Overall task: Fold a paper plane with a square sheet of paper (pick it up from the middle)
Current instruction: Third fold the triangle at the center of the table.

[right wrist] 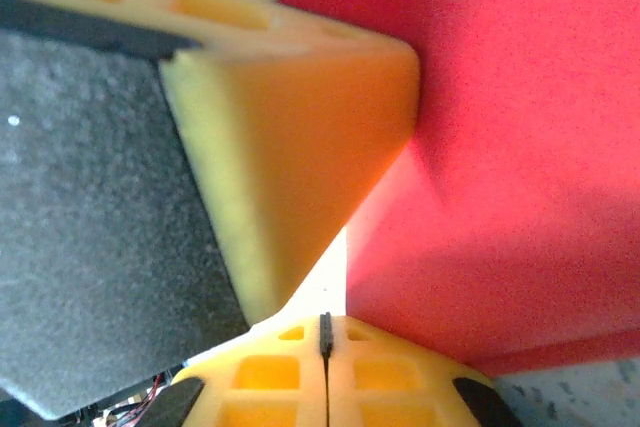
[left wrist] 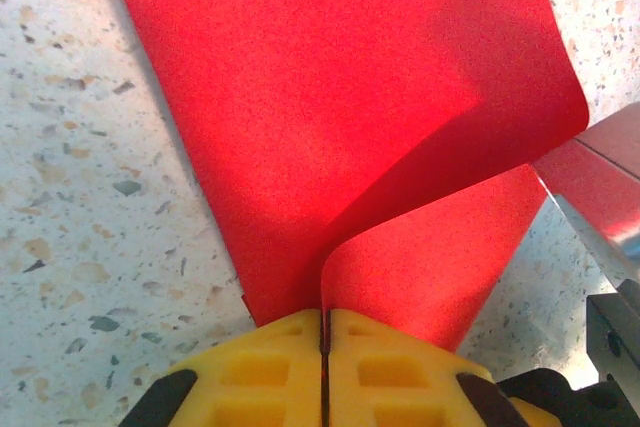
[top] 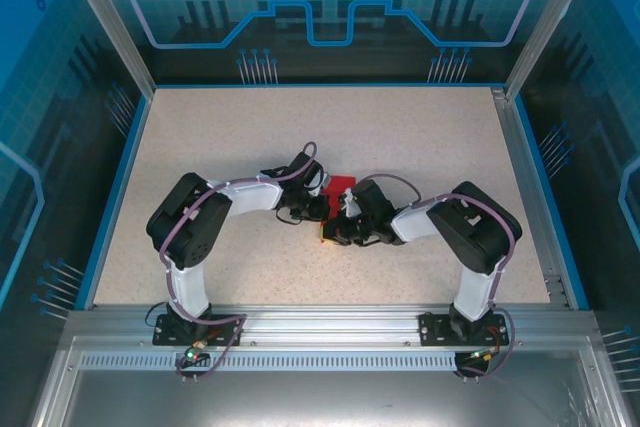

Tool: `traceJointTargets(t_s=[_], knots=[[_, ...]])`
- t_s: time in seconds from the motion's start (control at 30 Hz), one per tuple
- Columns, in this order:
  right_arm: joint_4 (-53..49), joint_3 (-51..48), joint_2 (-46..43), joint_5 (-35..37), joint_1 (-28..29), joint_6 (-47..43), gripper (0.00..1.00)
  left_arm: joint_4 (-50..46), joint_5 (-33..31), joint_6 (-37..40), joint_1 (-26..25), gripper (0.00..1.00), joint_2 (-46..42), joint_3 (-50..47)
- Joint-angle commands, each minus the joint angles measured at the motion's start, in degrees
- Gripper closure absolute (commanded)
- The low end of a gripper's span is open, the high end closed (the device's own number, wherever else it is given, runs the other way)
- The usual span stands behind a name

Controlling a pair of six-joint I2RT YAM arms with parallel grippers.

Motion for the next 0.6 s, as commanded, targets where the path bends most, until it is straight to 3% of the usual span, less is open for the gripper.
traceJointTargets(t_s=[0.0,0.2,0.57], knots=[[-2.3,-0.6,-4.0,1.0,-0.6,-1.2,0.93,-1.3,-1.4,1.2,0.3,0.92,3.1,-2.1],[-1.4,-2.5,-6.6,0.7,-3.2,-1.4,0.93,-1.5,-1.7,1.4,0.3,0.92,3.0,-1.9],[-0.4,-1.3,-3.3,0.0,-5.2,-2.2,0.93,-1.6,-1.5,1.5,0.3,0.92,3.2,-1.8]])
